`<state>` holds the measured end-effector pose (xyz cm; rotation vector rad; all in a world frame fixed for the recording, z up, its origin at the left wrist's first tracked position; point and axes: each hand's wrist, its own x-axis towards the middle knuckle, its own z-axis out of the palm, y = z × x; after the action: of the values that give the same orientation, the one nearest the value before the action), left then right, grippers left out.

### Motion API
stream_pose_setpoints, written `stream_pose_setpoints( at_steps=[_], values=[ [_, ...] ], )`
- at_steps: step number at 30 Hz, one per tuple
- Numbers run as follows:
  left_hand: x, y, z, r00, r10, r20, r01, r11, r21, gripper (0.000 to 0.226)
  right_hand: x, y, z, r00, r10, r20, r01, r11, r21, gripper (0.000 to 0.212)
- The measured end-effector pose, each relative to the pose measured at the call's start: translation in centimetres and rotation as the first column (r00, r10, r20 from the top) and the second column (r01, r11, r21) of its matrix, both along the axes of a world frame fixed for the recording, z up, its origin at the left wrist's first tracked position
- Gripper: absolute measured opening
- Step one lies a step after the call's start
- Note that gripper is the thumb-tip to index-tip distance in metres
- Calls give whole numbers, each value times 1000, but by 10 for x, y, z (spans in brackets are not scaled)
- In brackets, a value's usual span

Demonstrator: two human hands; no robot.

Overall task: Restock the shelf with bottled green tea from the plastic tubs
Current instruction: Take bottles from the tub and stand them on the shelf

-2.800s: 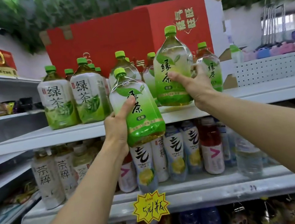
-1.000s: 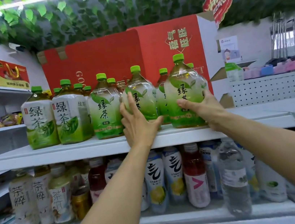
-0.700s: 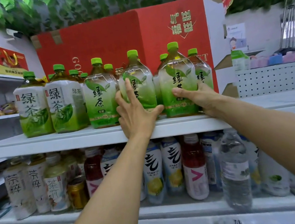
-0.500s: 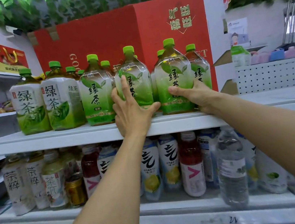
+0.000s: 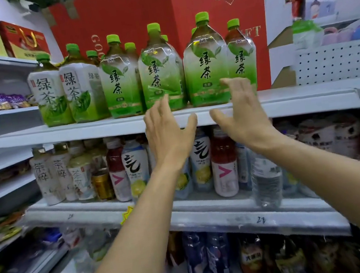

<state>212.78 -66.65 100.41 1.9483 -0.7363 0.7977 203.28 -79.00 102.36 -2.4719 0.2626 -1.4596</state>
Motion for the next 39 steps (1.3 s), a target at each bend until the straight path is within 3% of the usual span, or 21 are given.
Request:
stream_pose_setpoints(
  at_steps=[4,7,9,13,16,20,26,32,36,39],
  values=[
    [-45,33,-54,994,4,106,-3,1000,-10,59,-42,26,-53,997,-52,65,66,970,-234,46],
    [-62,51,-107,975,56,217,-75,994,81,53,-62,39,-101,996,-91,-10,85,964,-250,45],
    [-64,61,-141,978,39,205,-75,983,170,53,-70,43,-139,990,-112,-86,91,972,-216,43],
    [-56,85,-209,1000,-1,-20,9,917,399,57,-83,54,-216,939,-113,-325,103,994,-48,42],
    [-52,107,-265,967,-2,-254,139,840,525,62,-93,60,-277,832,-92,-547,166,982,87,44],
    [-54,135,-350,828,38,-559,332,771,543,60,-104,71,-371,656,9,-754,311,908,281,48],
    [-76,171,-493,482,210,-850,524,709,472,69,-146,104,-511,388,217,-896,591,687,423,46],
    [-97,184,-608,234,365,-901,555,711,432,86,-180,110,-617,121,351,-928,742,589,319,62],
    [-106,180,-666,152,473,-868,518,710,478,94,-187,104,-669,79,356,-931,797,539,273,74],
    [-109,170,-699,108,570,-815,455,700,550,105,-190,91,-700,125,268,-955,850,467,243,85]
  ],
)
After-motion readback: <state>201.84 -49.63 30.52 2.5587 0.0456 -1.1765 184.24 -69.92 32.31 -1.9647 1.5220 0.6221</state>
